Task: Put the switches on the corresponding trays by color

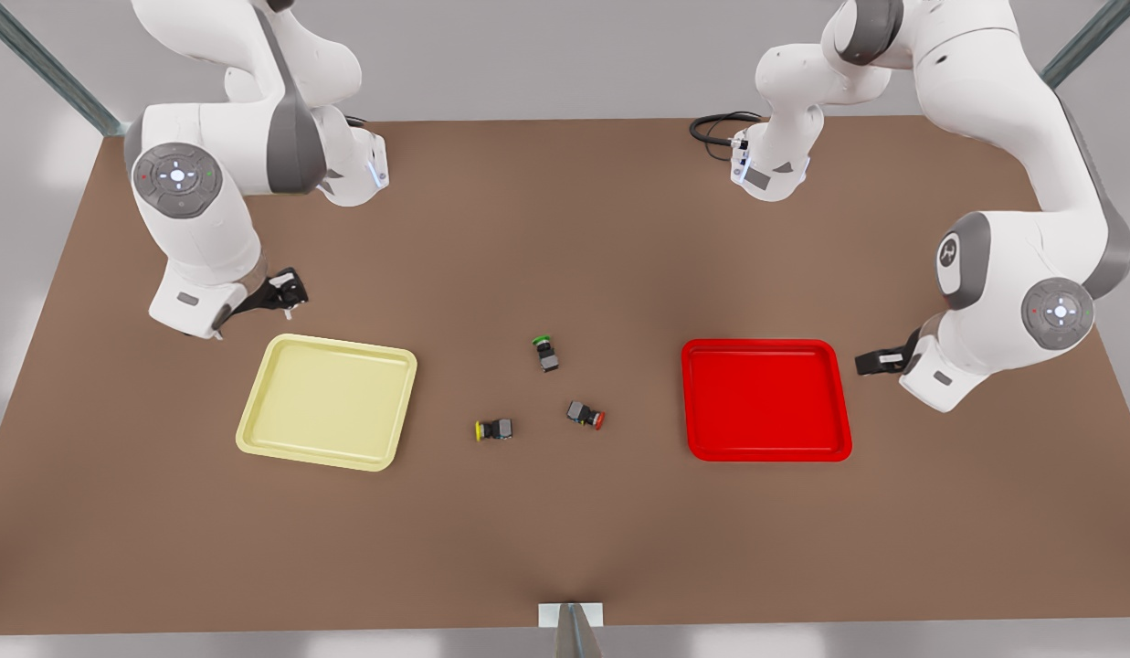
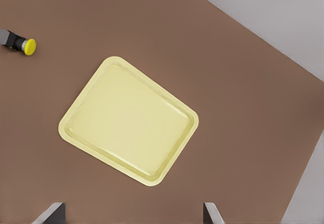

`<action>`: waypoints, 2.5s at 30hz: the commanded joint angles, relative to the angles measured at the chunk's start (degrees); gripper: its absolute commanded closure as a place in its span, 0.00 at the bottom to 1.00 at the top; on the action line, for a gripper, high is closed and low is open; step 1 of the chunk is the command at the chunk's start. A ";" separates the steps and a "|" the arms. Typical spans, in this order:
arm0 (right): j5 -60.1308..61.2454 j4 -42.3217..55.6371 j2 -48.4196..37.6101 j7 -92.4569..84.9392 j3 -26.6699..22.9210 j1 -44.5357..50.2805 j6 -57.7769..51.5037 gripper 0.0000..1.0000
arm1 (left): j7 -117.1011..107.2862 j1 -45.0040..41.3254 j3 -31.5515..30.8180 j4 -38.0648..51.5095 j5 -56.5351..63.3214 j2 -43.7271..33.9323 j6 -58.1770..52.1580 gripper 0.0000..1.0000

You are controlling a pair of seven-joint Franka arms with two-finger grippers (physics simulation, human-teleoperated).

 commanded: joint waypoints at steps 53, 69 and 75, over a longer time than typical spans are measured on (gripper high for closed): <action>28.12 -1.76 41.39 101.25 -3.66 17.35 48.36 0.00 | 39.37 -27.87 -6.94 5.59 -2.72 24.70 30.94 0.00; 27.51 1.93 43.85 101.34 -3.57 18.06 48.19 0.27 | 52.82 -36.13 -0.96 5.32 2.56 25.49 28.30 0.00; 27.51 1.93 44.03 100.99 -3.57 18.15 48.36 0.27 | 68.55 -36.22 -0.96 5.06 2.56 26.37 28.92 0.00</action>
